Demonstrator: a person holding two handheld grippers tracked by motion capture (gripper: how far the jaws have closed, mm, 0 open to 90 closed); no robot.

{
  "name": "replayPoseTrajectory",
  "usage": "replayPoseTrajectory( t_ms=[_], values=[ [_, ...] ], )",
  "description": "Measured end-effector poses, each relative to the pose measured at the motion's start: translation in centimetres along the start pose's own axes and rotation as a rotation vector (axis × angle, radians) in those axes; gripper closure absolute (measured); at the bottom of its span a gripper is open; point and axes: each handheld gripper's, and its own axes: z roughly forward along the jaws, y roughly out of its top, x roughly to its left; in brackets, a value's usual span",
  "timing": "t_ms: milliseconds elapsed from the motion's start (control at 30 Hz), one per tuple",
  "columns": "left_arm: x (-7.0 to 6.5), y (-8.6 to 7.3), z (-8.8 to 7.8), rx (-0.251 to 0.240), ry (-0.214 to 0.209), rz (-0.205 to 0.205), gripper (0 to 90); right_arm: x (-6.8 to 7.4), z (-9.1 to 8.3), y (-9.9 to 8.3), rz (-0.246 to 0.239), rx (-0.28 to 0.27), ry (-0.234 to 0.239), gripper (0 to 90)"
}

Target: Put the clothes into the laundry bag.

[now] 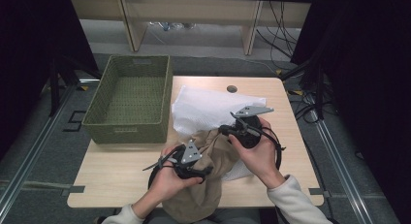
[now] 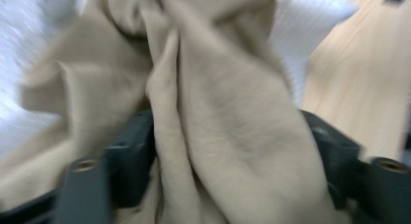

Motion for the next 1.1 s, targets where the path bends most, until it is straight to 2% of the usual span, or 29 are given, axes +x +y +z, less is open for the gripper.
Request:
replayPoseTrajectory(
  t_ms=[33, 67, 167, 200, 300, 367, 400, 467, 533, 567, 600, 633, 667, 767, 800, 867, 933, 967, 1000, 1033, 1067, 1100],
  values=[
    [0.0, -0.3, 0.7, 0.019, 0.018, 0.002, 36.2, 0.1, 0.0, -0.1, 0.009, 0.001, 0.003, 89.7],
    [0.1, -0.6, 1.3, 0.053, 0.028, 0.019, 40.8, 0.0, 0.0, -0.1, -0.001, -0.003, -0.001, 89.7],
    [0.1, -1.2, 2.5, 0.087, 0.027, 0.021, 54.9, -0.2, 0.0, -0.2, 0.008, 0.004, 0.006, 89.6],
    [0.1, -1.3, 2.8, 0.093, 0.03, 0.027, 59.0, -0.1, 0.0, -0.2, 0.043, 0.008, 0.014, 89.7],
    [0.0, -1.3, 3.2, 0.104, 0.035, 0.03, 69.8, -0.2, 0.0, -0.2, 0.022, 0.011, 0.014, 89.7],
    [-0.1, -1.1, 3.2, 0.099, 0.029, 0.0, 75.4, -0.1, 0.0, -0.2, 0.021, 0.011, 0.013, 89.7],
    [-0.1, -1.0, 3.2, 0.087, 0.021, -0.031, 78.3, -0.2, 0.1, -0.2, 0.007, 0.007, 0.015, 89.7],
    [-0.1, -0.8, 3.1, 0.057, -0.015, -0.09, 84.8, 0.0, 0.0, -0.1, 0.017, 0.008, 0.017, 89.7],
    [-0.2, -0.4, 2.9, 0.03, -0.025, -0.112, 86.1, -0.1, -0.1, -0.1, -0.009, -0.002, 0.001, 89.7],
    [-0.3, -0.2, 2.7, 0.014, -0.038, -0.13, 86.5, 0.1, -0.2, 0.0, 0.007, 0.001, 0.015, 89.7],
    [-0.4, 0.3, 2.4, -0.015, -0.045, -0.143, 86.8, 0.1, -0.3, 0.0, -0.002, -0.006, 0.006, 89.7],
    [-0.5, 0.6, 2.1, -0.029, -0.061, -0.153, 87.0, 0.3, -0.3, 0.1, 0.006, -0.004, 0.016, 89.7],
    [-0.5, 0.9, 1.9, -0.053, -0.053, -0.157, 87.1, 0.2, -0.4, 0.1, -0.012, -0.012, 0.008, 89.7],
    [-0.8, 2.1, 1.2, -0.135, -0.067, -0.21, 87.3, 0.6, -0.7, 0.2, 0.001, -0.017, 0.016, 89.7],
    [-0.7, 2.6, 0.8, -0.135, -0.069, -0.204, 87.4, 0.7, -0.8, 0.3, -0.007, -0.026, 0.019, 89.7],
    [-0.9, 3.3, 0.2, -0.175, -0.065, -0.218, 87.4, 0.9, -1.1, 0.4, -0.016, -0.037, 0.019, 89.7],
    [-0.9, 4.1, -0.4, -0.205, -0.057, -0.215, 87.5, 1.3, -1.5, 0.5, -0.017, -0.047, 0.029, 89.7],
    [-1.0, 4.5, -0.7, -0.226, -0.05, -0.228, 87.5, 1.4, -1.6, 0.6, -0.028, -0.057, 0.037, 89.7],
    [-0.9, 4.8, -1.2, -0.24, -0.041, -0.224, 87.5, 1.5, -1.8, 0.7, -0.03, -0.066, 0.049, 89.7],
    [-0.8, 5.1, -1.6, -0.257, -0.028, -0.209, 87.6, 1.7, -2.0, 0.8, -0.039, -0.077, 0.041, 89.7],
    [-0.9, 5.4, -2.0, -0.272, -0.013, -0.217, 87.6, 1.9, -2.2, 0.9, -0.035, -0.08, 0.056, 89.7],
    [-0.8, 5.7, -2.3, -0.279, 0.002, -0.208, 87.6, 2.1, -2.6, 1.0, -0.036, -0.091, 0.054, 89.7]
  ],
)
